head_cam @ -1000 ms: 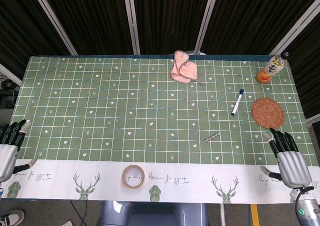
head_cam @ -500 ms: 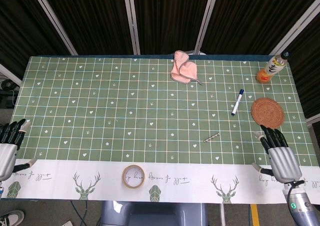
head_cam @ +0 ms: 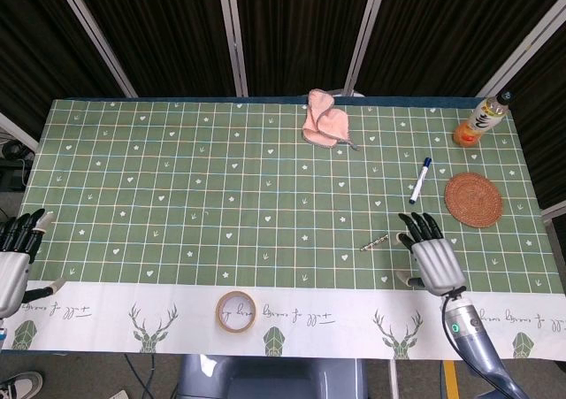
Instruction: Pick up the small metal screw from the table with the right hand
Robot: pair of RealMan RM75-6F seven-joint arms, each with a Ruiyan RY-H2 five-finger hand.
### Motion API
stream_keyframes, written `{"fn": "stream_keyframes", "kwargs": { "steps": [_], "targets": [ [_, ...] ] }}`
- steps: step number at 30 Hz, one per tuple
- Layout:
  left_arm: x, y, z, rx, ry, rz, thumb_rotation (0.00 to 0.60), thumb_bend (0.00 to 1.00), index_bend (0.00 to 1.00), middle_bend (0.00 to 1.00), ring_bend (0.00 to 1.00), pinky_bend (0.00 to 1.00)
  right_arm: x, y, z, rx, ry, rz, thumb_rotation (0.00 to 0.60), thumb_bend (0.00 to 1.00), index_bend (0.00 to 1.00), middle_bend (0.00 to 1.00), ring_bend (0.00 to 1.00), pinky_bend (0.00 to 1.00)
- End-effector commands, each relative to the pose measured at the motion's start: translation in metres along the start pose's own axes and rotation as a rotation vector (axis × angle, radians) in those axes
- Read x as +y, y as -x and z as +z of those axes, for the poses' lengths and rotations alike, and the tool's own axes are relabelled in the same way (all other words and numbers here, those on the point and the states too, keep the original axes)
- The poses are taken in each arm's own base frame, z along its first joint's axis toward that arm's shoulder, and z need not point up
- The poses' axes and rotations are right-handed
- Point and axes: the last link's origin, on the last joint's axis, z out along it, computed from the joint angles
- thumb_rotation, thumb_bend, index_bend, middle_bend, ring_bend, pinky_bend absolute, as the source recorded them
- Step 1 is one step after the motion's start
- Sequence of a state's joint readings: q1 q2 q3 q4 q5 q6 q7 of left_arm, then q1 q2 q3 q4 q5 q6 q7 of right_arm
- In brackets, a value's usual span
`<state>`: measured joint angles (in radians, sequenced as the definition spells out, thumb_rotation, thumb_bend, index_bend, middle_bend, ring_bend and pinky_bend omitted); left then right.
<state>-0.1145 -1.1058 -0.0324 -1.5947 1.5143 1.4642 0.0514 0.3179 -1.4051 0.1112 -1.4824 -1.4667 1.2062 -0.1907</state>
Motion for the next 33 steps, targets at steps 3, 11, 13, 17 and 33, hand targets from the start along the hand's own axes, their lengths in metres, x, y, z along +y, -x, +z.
{"fn": "stream_keyframes", "kwargs": {
  "steps": [3, 11, 13, 17, 33],
  "targets": [
    [0.001, 0.002, 0.001, -0.005, 0.002, -0.003, 0.6, 0.07, 0.0, 0.0, 0.0, 0.0, -0.005, 0.015, 0.016, -0.013, 0.005, 0.0, 0.6, 0.1, 0.41, 0.09, 0.0, 0.01],
    [0.001, 0.004, 0.003, -0.013, -0.009, -0.01, 0.6, 0.07, 0.0, 0.0, 0.0, 0.0, -0.008, 0.025, 0.03, -0.007, 0.016, 0.015, 0.6, 0.1, 0.37, 0.09, 0.0, 0.01],
    [0.001, 0.004, 0.003, -0.016, -0.015, -0.018, 0.6, 0.07, 0.0, 0.0, 0.0, 0.0, -0.009, 0.027, 0.033, -0.007, 0.018, 0.019, 0.6, 0.09, 0.34, 0.09, 0.0, 0.01],
    [0.0, 0.005, 0.003, -0.024, -0.026, -0.029, 0.6, 0.07, 0.0, 0.0, 0.0, 0.0, -0.011, 0.033, 0.04, -0.014, 0.021, 0.019, 0.6, 0.09, 0.33, 0.09, 0.0, 0.01],
    [-0.003, 0.006, 0.006, -0.031, -0.048, -0.036, 0.6, 0.07, 0.0, 0.0, 0.0, 0.0, -0.026, 0.059, 0.066, -0.011, 0.033, 0.056, 0.6, 0.09, 0.33, 0.08, 0.0, 0.01]
  ]
}}
